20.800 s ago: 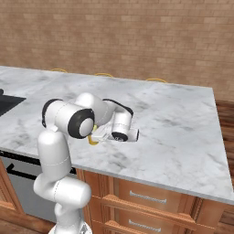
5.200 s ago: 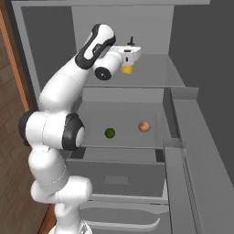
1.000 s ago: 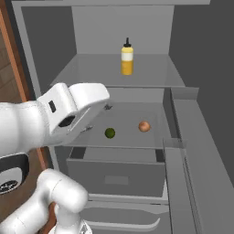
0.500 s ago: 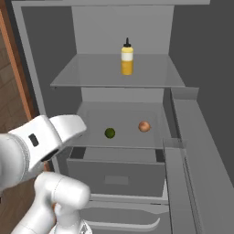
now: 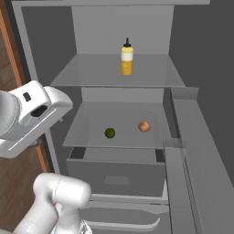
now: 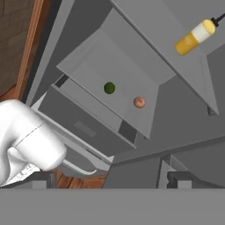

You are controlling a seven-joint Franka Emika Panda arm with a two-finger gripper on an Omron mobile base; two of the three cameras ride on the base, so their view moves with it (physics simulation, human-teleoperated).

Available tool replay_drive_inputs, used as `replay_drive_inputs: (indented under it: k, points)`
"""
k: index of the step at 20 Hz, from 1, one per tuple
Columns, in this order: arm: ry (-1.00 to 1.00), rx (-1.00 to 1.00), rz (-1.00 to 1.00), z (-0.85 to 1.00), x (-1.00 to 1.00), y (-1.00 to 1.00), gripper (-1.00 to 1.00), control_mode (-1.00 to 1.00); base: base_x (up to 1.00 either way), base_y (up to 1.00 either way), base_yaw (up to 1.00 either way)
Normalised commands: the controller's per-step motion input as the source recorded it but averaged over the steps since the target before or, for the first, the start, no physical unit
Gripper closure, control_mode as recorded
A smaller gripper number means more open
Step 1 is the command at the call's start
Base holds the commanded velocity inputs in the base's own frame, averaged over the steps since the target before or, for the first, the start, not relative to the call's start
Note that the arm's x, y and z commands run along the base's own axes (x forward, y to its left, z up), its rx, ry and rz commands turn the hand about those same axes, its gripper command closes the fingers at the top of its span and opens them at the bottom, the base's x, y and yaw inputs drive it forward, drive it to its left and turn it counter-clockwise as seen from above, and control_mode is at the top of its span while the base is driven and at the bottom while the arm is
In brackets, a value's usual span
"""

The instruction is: Place the mustard and mustard from the counter to the top shelf of the fridge. If the existing items in the fridge are on the top shelf, move them to other shelves.

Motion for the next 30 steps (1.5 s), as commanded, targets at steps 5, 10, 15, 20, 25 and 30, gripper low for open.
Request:
replay_drive_inputs:
  k: [5, 10, 15, 20, 25, 30]
  points:
    - [0.00, 0.00, 0.00, 0.00, -0.08, 0.03, -1.00, -1.00, 0.00, 0.00, 0.00]
    - [-0.01, 0.00, 0.00, -0.01, -0.18, 0.28, -1.00, -1.00, 0.00, 0.00, 0.00]
    - [0.00, 0.00, 0.00, 0.00, 0.06, 0.09, -1.00, -1.00, 0.00, 0.00, 0.00]
    - [0.00, 0.00, 0.00, 0.00, 0.00, 0.00, -1.00, -1.00, 0.00, 0.00, 0.00]
    - [0.00, 0.00, 0.00, 0.00, 0.00, 0.00, -1.00, 1.00, -0.25, 0.00, 0.02]
    - [0.00, 0.00, 0.00, 0.00, 0.00, 0.00, -1.00, 1.00, -0.90, 0.02, 0.10]
